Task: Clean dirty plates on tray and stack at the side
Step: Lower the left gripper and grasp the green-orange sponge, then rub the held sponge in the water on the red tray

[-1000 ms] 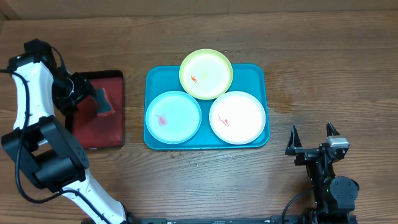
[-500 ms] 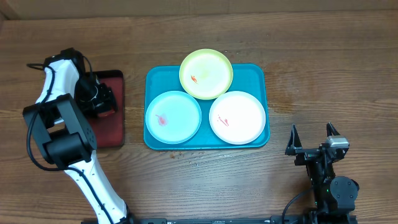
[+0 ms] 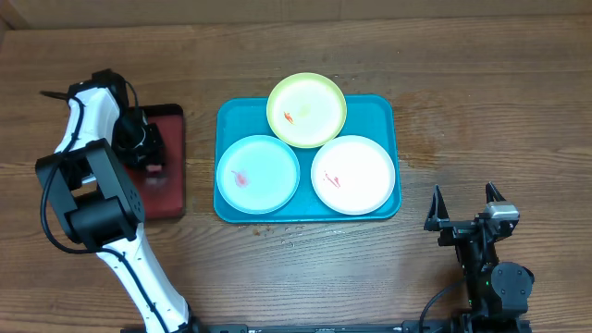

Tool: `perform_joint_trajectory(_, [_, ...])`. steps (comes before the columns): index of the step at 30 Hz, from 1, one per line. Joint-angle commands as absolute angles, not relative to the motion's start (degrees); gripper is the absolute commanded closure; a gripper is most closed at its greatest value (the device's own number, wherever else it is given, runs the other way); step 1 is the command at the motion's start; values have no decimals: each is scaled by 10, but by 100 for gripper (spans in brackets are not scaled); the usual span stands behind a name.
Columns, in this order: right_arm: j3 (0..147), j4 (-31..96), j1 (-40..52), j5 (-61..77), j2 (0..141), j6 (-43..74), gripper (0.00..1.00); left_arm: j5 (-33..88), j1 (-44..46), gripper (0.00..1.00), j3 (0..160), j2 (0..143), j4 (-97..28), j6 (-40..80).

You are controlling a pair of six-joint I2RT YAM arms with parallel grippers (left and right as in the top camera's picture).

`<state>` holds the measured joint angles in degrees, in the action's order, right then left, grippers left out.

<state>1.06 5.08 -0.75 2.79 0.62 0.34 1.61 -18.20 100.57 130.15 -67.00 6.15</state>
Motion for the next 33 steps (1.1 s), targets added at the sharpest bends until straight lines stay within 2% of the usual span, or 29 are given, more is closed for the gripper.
perform_joint_trajectory(1, [4,46,-8,31,2,2,0,10,-183,0,1014,1312,-651,57])
perform_joint_trajectory(11, [4,46,-8,31,2,2,0,10,-183,1,1014,1312,-567,58])
perform_joint_trajectory(13, [4,46,-8,31,2,2,0,10,-183,7,1014,1312,-561,57])
perform_joint_trajectory(17, [4,46,-8,31,2,2,0,10,-183,42,1014,1312,-552,57])
perform_joint_trajectory(21, [4,46,-8,31,2,2,0,10,-183,88,1014,1312,-547,57])
perform_joint_trajectory(22, [4,46,-8,31,2,2,0,10,-183,96,1014,1312,-546,58])
perform_joint_trajectory(25, [4,46,-8,31,2,2,0,10,-183,95,1014,1312,-547,58])
perform_joint_trajectory(26, [4,46,-8,31,2,2,0,11,-183,82,1014,1312,-549,58])
perform_joint_trajectory(27, [4,46,-8,31,2,2,0,11,-183,53,1014,1312,-552,58])
perform_joint_trajectory(28, [4,46,-8,31,2,2,0,11,-183,0,1014,1312,-557,58])
perform_joint_trajectory(33, [4,46,-8,31,2,2,0,11,-183,0,1014,1312,-601,58])
